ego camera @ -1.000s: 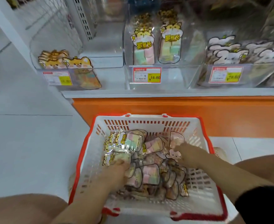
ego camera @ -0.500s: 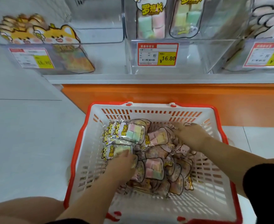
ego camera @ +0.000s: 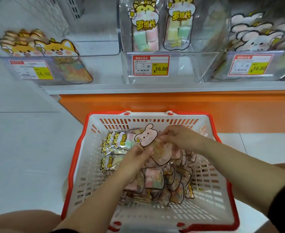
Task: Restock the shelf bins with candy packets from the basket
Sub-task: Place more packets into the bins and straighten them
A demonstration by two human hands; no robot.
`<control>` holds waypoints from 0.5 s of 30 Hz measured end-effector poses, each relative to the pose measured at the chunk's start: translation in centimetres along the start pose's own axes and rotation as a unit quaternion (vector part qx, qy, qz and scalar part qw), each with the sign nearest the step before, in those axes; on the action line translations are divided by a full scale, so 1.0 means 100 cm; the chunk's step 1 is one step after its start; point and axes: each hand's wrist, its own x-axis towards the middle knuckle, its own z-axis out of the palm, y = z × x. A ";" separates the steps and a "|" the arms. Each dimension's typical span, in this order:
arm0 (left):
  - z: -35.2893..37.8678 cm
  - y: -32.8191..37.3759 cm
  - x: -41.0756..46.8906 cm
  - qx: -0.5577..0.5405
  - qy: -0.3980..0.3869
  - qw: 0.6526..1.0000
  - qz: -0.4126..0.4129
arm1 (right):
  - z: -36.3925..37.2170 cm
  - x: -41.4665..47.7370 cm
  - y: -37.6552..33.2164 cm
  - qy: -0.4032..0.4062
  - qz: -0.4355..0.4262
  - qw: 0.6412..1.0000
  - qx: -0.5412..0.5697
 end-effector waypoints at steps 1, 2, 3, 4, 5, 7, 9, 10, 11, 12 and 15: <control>0.001 0.002 0.001 -0.082 0.010 0.997 0.002 | 0.005 -0.003 -0.004 0.001 0.009 0.999 0.048; 0.001 0.004 -0.001 -0.137 0.017 0.990 0.009 | 0.010 -0.004 -0.004 0.000 0.014 0.997 0.078; -0.001 0.005 -0.001 -0.155 0.030 0.987 0.018 | 0.013 -0.005 -0.003 -0.005 0.016 0.996 0.090; -0.005 0.005 -0.001 -0.139 0.053 0.989 0.020 | 0.014 -0.005 0.000 -0.005 0.017 0.995 0.093; -0.009 0.005 -0.002 -0.110 0.085 0.990 0.020 | 0.014 -0.005 0.005 -0.004 0.021 0.997 0.080; -0.019 0.000 -0.002 -0.050 0.135 0.989 0.033 | 0.009 -0.005 0.021 -0.020 0.012 0.999 -0.024; -0.028 -0.009 -0.003 0.007 0.168 0.985 0.031 | 0.011 -0.008 0.036 -0.097 0.009 0.980 -0.174; -0.033 -0.013 -0.004 0.025 0.181 0.983 0.027 | 0.018 -0.009 0.042 -0.144 0.009 0.964 -0.224; -0.037 -0.016 -0.004 0.038 0.190 0.981 0.022 | 0.030 -0.011 0.045 -0.189 0.004 0.948 -0.256; -0.039 -0.019 -0.005 0.045 0.194 0.980 0.019 | 0.046 -0.015 0.047 -0.231 -0.005 0.934 -0.272; -0.044 -0.025 -0.006 0.053 0.197 0.979 0.016 | 0.100 -0.023 0.053 -0.292 -0.033 0.897 -0.329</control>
